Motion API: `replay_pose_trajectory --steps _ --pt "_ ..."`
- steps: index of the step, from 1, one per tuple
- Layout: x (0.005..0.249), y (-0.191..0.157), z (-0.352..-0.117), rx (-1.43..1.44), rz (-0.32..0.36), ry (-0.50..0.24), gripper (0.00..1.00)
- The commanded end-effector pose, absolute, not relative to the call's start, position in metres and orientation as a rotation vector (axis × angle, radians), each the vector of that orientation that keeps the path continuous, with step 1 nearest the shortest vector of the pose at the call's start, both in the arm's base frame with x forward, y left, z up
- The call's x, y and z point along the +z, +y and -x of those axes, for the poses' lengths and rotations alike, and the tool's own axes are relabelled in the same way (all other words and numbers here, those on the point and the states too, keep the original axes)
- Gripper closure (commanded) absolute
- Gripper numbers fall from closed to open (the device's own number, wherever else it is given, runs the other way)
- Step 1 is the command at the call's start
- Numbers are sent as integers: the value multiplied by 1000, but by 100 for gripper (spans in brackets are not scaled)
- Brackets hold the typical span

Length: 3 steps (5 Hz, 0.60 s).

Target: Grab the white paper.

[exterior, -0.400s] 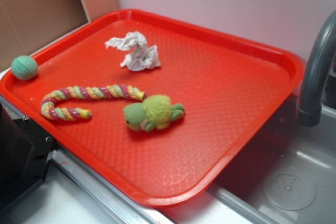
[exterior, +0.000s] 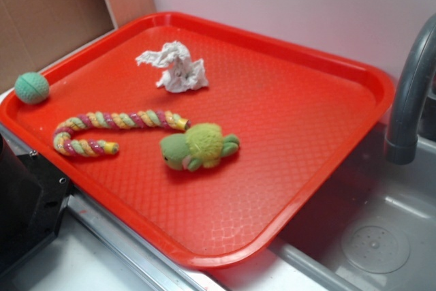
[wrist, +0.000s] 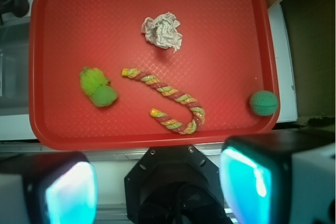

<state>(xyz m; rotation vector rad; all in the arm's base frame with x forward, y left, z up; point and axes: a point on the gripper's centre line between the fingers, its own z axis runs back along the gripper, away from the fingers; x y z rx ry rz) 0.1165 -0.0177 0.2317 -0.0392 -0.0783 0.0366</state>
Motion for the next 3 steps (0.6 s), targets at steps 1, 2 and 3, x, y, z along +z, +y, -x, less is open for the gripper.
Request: replay_pose_trajectory --steps 1,2,3 --pt "138 -21 -214 57 48 -73 0" --pt "114 -11 -252 259 27 -152 0" --pt "91 8 -264 511 28 -139 0"
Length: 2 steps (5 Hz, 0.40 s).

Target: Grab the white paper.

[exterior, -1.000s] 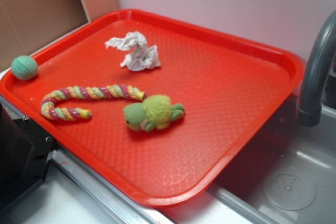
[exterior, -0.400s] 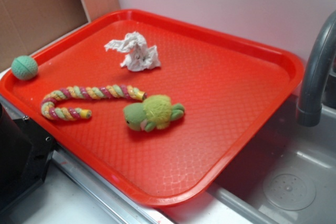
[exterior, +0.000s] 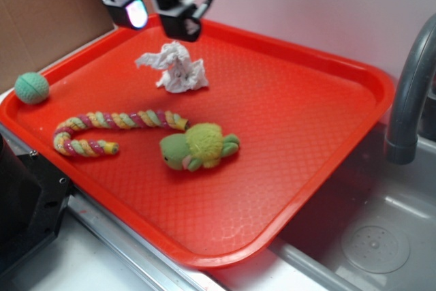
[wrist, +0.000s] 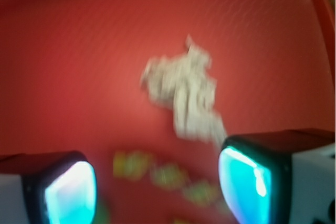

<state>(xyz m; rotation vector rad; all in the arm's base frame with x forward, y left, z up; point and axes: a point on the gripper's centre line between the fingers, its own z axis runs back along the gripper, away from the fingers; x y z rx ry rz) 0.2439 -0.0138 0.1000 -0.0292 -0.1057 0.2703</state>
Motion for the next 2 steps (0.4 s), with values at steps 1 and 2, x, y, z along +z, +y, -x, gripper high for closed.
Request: replay_pose_trajectory --steps 1,2 --pt "65 15 -259 615 -72 -106 0" --pt "40 30 -263 575 -127 -66 0"
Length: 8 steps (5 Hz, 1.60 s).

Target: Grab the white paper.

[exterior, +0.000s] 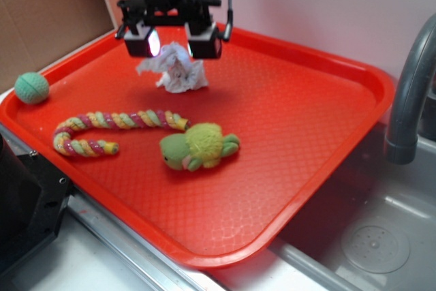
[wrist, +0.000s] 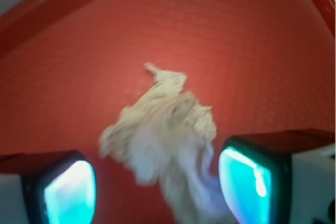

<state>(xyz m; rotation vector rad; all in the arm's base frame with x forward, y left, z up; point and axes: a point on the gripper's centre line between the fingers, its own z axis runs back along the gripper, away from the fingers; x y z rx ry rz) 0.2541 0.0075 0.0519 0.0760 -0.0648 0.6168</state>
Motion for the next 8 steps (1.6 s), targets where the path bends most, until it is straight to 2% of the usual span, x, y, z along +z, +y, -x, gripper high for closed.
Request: replay_pose_trajectory --steps 1,2,3,4,5,6,7,8 --pt "29 38 -272 505 -102 -57 100" --pt "56 40 -266 404 -13 -56 100" --pt "100 41 -244 272 55 -47 100" --pt "150 35 -209 169 41 -53 100" --pt "183 25 -188 112 3 -88 100" --pt "198 10 -178 26 -54 -112 100" --pt "198 12 -190 -122 -82 -134 100" --pt "192 18 -221 -115 -112 -95 100"
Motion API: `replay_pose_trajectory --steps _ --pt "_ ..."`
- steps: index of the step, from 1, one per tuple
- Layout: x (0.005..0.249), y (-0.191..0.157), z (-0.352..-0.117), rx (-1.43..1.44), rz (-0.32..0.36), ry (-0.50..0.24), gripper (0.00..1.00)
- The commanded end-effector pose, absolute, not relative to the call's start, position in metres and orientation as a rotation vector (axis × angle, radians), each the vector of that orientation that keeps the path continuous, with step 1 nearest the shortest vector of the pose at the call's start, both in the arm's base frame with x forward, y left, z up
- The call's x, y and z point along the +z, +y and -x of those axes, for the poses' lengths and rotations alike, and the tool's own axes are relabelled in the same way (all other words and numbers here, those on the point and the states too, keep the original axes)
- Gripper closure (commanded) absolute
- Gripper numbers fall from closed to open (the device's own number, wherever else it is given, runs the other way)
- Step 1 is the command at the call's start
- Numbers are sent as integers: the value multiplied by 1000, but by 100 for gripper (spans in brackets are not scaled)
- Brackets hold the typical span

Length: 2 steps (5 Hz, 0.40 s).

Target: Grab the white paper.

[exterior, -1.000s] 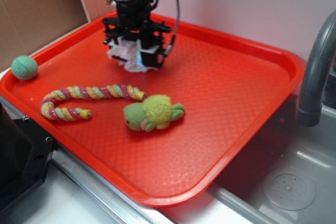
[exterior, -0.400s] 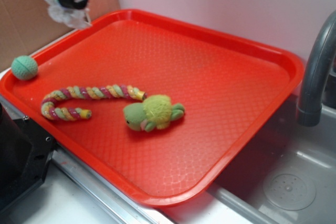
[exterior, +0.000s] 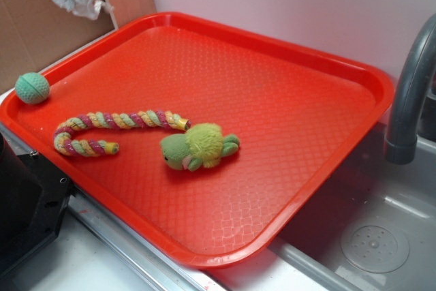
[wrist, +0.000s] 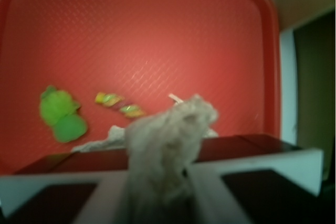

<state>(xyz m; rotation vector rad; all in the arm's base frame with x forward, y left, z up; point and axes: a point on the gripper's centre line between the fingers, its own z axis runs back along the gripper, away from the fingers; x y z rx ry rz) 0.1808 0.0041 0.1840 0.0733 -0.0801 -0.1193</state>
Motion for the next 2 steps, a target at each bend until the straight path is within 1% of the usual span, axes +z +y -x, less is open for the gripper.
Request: replay_pose_trajectory --steps 1,2 --pt "182 22 -235 -97 -120 -72 100" --pt "180 22 -235 -89 -120 -72 100"
